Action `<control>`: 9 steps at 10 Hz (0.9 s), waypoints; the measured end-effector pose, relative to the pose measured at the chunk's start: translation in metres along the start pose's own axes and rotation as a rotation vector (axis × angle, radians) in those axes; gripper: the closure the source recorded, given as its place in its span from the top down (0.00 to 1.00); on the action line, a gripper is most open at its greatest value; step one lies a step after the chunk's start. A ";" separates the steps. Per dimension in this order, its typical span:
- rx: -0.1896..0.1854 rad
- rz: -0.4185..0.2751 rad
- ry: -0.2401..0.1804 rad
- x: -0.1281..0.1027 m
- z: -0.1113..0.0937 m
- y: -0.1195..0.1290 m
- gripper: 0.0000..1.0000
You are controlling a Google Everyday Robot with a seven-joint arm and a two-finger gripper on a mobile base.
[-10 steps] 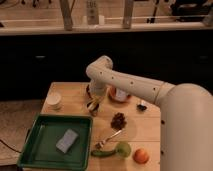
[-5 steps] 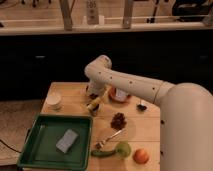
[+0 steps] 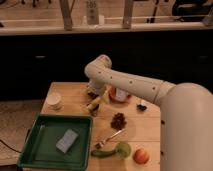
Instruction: Place banana in metal cup
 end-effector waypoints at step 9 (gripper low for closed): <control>0.025 -0.017 -0.006 0.000 0.000 0.000 0.80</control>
